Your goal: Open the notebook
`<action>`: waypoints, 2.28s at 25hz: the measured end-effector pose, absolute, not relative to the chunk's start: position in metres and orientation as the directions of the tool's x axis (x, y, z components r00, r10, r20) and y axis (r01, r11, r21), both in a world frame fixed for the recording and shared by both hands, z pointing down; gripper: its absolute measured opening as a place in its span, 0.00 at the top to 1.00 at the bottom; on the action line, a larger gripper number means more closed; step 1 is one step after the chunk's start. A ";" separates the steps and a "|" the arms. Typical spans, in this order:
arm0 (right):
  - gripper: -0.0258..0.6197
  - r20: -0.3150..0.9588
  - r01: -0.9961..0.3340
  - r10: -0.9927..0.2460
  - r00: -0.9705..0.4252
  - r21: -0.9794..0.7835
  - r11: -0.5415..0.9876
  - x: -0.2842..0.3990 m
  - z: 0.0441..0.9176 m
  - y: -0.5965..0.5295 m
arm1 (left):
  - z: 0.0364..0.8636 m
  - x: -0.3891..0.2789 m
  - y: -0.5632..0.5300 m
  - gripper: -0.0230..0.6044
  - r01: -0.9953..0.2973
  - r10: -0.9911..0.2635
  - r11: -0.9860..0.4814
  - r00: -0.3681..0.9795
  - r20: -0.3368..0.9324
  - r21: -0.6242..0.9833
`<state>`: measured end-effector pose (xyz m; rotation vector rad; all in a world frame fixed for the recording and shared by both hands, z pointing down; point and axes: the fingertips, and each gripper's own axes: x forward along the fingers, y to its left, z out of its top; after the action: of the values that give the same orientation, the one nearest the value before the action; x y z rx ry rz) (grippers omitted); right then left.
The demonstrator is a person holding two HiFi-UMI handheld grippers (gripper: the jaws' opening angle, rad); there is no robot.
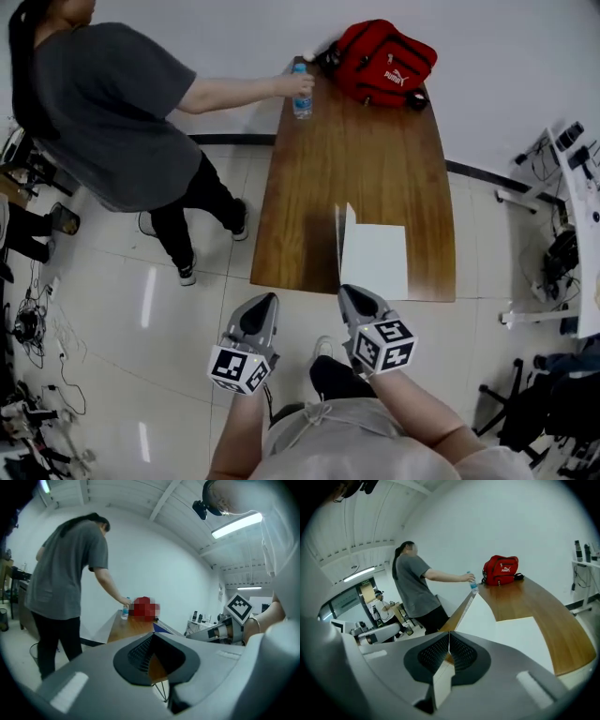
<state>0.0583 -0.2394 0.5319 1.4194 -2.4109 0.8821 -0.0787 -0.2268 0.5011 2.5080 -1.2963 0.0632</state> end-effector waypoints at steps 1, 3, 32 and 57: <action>0.94 0.467 -0.841 -0.708 -0.530 -0.394 0.370 0.049 0.537 -0.241 | 0.505 -0.086 -0.225 0.97 -0.816 -0.801 -0.516 0.567 0.190 0.260; 0.94 0.484 -0.830 -0.678 -0.553 -0.397 0.392 0.031 0.548 -0.243 | 0.513 -0.101 -0.219 0.97 -0.838 -0.821 -0.475 0.532 0.208 0.268; 0.95 0.373 -0.912 -0.833 -0.408 -0.206 0.355 0.104 0.502 -0.226 | 0.454 -0.083 -0.214 0.97 -0.786 -0.776 -0.600 0.617 0.129 0.147; 0.95 0.180 -0.975 -0.958 -0.224 -0.037 0.221 0.101 0.409 0.058 | 0.362 -0.082 0.058 0.97 -0.607 -0.607 -0.794 0.795 -0.015 -0.035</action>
<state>0.1012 0.0578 0.4093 1.8786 -2.3592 0.2141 -0.0824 0.0581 0.3621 3.0121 -1.0192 -0.0041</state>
